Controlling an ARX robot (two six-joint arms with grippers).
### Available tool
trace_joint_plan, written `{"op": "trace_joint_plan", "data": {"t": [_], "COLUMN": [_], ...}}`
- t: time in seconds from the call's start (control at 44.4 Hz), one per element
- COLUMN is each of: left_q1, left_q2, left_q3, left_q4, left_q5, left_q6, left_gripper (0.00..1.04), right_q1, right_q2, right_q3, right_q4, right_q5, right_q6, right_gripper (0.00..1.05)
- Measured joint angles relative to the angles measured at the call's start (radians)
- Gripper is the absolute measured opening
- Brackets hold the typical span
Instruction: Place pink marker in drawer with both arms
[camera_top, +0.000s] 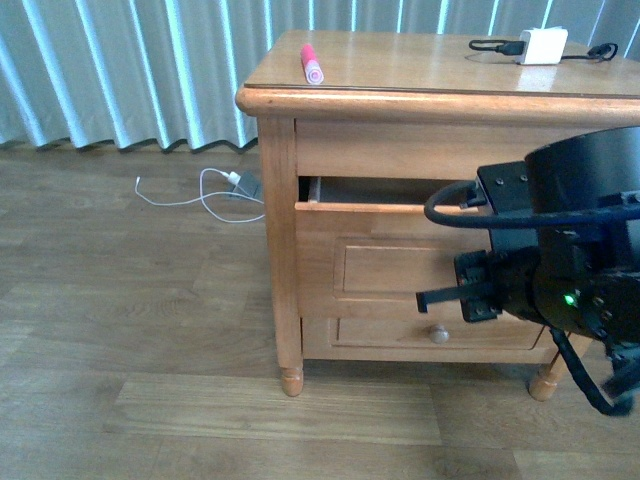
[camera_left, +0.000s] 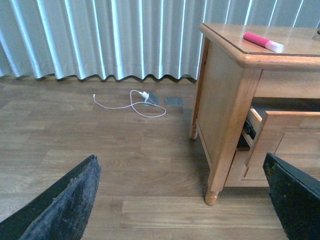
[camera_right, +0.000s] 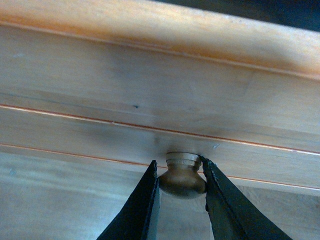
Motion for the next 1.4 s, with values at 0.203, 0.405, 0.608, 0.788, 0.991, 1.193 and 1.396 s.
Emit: {"op": "trace_joint_plan", "data": {"t": [0.203, 0.405, 0.608, 0.788, 0.991, 1.193, 1.396], "left_q1": [0.0, 0.0, 0.0, 0.0, 0.0, 0.0, 0.0], "left_q2": [0.0, 0.0, 0.0, 0.0, 0.0, 0.0, 0.0], "left_q3": [0.0, 0.0, 0.0, 0.0, 0.0, 0.0, 0.0], "left_q4": [0.0, 0.0, 0.0, 0.0, 0.0, 0.0, 0.0], "left_q5": [0.0, 0.0, 0.0, 0.0, 0.0, 0.0, 0.0], "left_q6": [0.0, 0.0, 0.0, 0.0, 0.0, 0.0, 0.0], "left_gripper": [0.99, 0.99, 0.99, 0.99, 0.99, 0.99, 0.99], "right_q1": [0.007, 0.031, 0.036, -0.018, -0.134, -0.274, -0.285], "right_q2": [-0.166, -0.337, -0.679, -1.029, -1.356, -1.571, -1.669], "right_q3": [-0.213, -0.416, -0.518, -0.55, -0.557, -0.583, -0.749], "right_q4": [-0.015, -0.022, -0.215, -0.441, -0.65, -0.744, -0.368], "right_q5": [-0.097, -0.137, -0.229, -0.316, -0.403, -0.482, -0.197], "right_q6": [-0.042, -0.048, 0.037, 0.089, 0.102, 0.101, 0.033], "right_gripper": [0.21, 0.27, 0.68, 0.96, 0.96, 0.96, 0.75]}}
